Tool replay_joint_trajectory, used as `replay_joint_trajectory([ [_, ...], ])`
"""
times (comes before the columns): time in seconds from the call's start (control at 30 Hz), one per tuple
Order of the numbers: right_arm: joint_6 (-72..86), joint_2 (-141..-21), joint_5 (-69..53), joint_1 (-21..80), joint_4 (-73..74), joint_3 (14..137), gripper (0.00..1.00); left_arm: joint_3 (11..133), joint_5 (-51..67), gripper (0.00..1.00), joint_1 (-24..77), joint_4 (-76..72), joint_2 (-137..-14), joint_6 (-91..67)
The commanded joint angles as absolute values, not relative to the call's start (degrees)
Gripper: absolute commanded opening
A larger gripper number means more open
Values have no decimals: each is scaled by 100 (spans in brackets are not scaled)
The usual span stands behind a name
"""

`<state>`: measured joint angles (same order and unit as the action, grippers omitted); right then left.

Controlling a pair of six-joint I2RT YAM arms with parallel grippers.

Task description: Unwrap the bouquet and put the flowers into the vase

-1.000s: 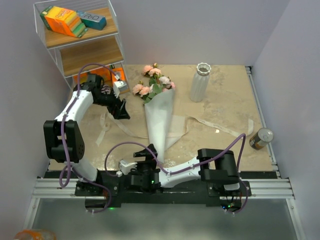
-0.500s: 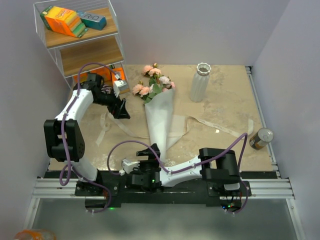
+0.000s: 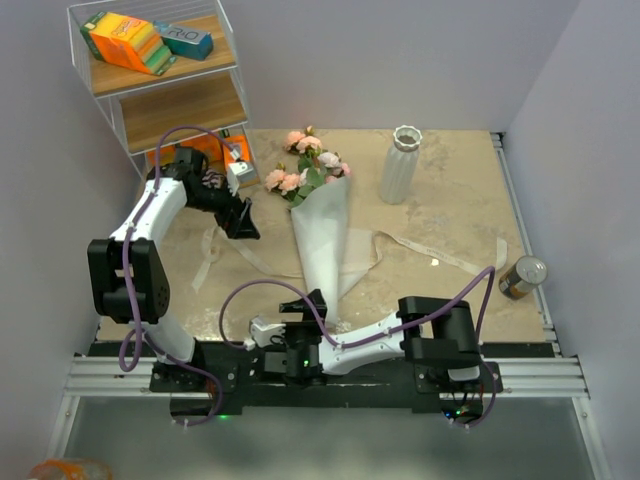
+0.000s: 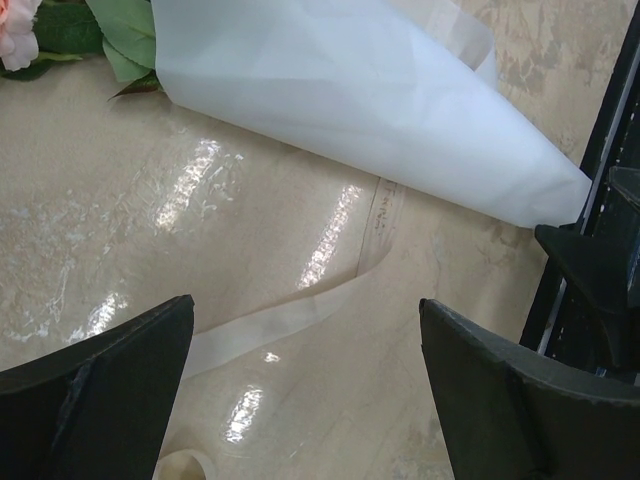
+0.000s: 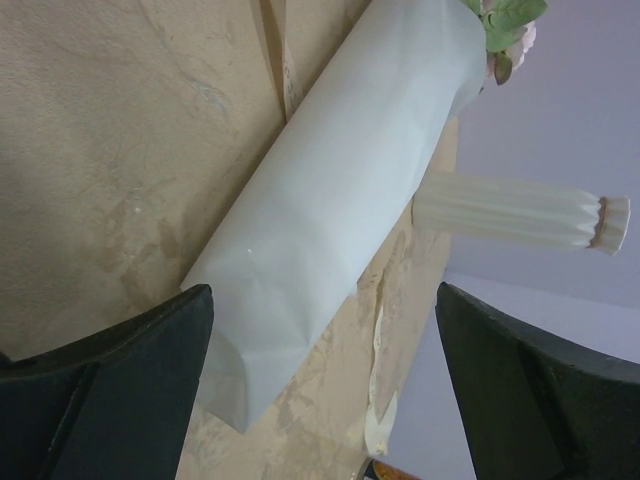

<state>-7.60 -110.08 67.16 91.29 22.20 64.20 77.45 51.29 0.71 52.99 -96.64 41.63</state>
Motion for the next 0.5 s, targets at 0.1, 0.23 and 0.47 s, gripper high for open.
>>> replay_joint_trajectory([
  [0.1,-44,-10741,6654,9343,3032,6873,98,7893,5273,99,18,5519,-9440,4368],
  [0.23,360,-10574,6470,9360,3436,6961,99,7884,5291,99,18,5563,-9422,4412],
  [0.47,869,-10626,6635,9352,3981,6934,99,7892,5309,99,18,5581,-9422,4421],
])
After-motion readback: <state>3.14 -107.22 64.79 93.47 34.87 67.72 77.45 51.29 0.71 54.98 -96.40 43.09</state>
